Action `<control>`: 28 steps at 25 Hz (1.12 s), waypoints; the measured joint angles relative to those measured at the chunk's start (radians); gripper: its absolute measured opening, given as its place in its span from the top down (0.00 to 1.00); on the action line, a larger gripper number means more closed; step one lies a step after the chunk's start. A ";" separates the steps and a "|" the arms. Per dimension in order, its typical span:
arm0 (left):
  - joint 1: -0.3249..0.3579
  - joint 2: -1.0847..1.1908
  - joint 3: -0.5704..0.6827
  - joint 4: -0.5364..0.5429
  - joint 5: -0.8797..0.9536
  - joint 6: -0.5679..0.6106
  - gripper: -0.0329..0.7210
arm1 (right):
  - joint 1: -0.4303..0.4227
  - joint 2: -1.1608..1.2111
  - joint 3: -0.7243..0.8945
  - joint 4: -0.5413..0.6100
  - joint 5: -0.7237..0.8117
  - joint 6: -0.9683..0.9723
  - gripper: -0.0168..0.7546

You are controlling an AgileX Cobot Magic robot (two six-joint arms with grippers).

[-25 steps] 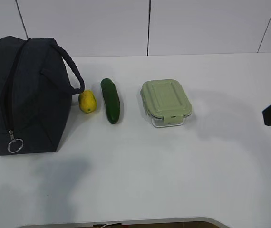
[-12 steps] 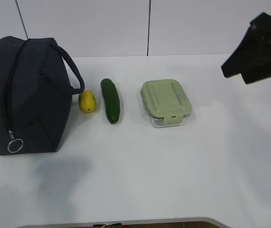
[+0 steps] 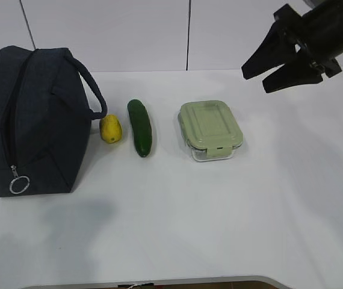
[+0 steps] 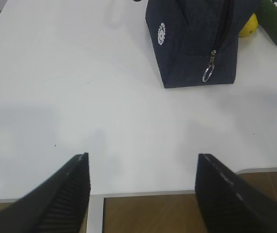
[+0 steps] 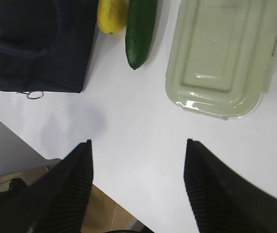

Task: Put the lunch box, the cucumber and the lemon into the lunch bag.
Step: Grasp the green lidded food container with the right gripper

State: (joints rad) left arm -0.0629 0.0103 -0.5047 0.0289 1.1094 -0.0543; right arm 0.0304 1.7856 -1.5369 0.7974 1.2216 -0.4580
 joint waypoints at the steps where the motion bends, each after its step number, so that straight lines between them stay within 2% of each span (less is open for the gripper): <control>1: 0.000 0.000 0.000 0.000 0.000 0.000 0.30 | -0.005 0.018 0.000 0.007 0.000 -0.008 0.36; 6: 0.000 0.000 0.000 0.000 0.000 0.000 0.30 | -0.079 0.093 -0.002 0.082 -0.002 -0.065 0.36; 11: 0.000 0.000 0.000 0.000 0.000 0.000 0.30 | -0.141 0.172 -0.007 0.092 -0.008 -0.088 0.36; 22: 0.000 0.000 0.000 0.000 0.000 0.000 0.30 | -0.146 0.217 -0.021 0.094 -0.010 -0.098 0.36; 28: 0.000 0.000 0.000 0.000 0.000 0.000 0.30 | -0.146 0.349 -0.152 0.094 -0.010 -0.130 0.36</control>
State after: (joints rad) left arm -0.0629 0.0103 -0.5047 0.0289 1.1094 -0.0543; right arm -0.1156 2.1348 -1.6889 0.8910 1.2114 -0.5882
